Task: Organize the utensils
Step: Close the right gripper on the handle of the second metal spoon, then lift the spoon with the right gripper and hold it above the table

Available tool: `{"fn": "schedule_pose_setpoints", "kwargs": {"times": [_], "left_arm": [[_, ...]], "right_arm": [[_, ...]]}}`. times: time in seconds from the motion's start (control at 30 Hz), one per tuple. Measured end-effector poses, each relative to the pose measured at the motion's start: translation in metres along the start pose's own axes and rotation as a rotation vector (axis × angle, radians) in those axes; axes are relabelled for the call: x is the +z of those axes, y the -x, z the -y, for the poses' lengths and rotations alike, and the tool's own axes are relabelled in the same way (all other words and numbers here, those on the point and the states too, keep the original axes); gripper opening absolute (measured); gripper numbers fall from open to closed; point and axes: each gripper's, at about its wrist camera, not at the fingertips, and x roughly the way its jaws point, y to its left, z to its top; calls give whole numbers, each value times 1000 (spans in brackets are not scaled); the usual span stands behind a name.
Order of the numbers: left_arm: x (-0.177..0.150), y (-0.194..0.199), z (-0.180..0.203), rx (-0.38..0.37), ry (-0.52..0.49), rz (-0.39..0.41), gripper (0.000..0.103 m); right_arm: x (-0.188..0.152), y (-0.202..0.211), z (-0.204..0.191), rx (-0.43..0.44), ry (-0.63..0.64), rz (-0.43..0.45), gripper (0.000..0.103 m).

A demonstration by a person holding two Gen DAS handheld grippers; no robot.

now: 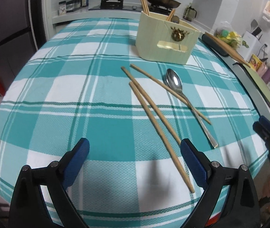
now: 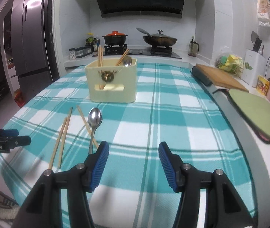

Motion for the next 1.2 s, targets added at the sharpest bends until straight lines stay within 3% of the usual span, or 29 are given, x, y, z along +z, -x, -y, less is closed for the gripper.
{"fn": "schedule_pose_setpoints", "kwargs": {"times": [0.23, 0.37, 0.63, 0.83, 0.93, 1.1, 1.2], "left_arm": [[-2, -25, 2, 22, 34, -18, 97], [7, -42, 6, 44, 31, -24, 97], [10, -67, 13, 146, -29, -37, 97], [11, -69, 9, 154, -40, -32, 99], [10, -68, 4, 160, -33, -25, 100], [8, -68, -2, 163, -20, -10, 101], [7, -67, -1, 169, -19, -3, 101]], "right_arm": [[-44, -7, -22, 11, 32, -46, 56], [-50, -9, -28, 29, 38, -55, 56], [-37, -16, -26, 71, 9, -71, 55], [-21, -45, -38, 186, 15, -167, 40], [-12, -66, -50, 227, 41, -214, 39], [-7, -108, -75, 204, 130, -313, 37], [-3, -116, -84, 167, 169, -298, 35]]}}
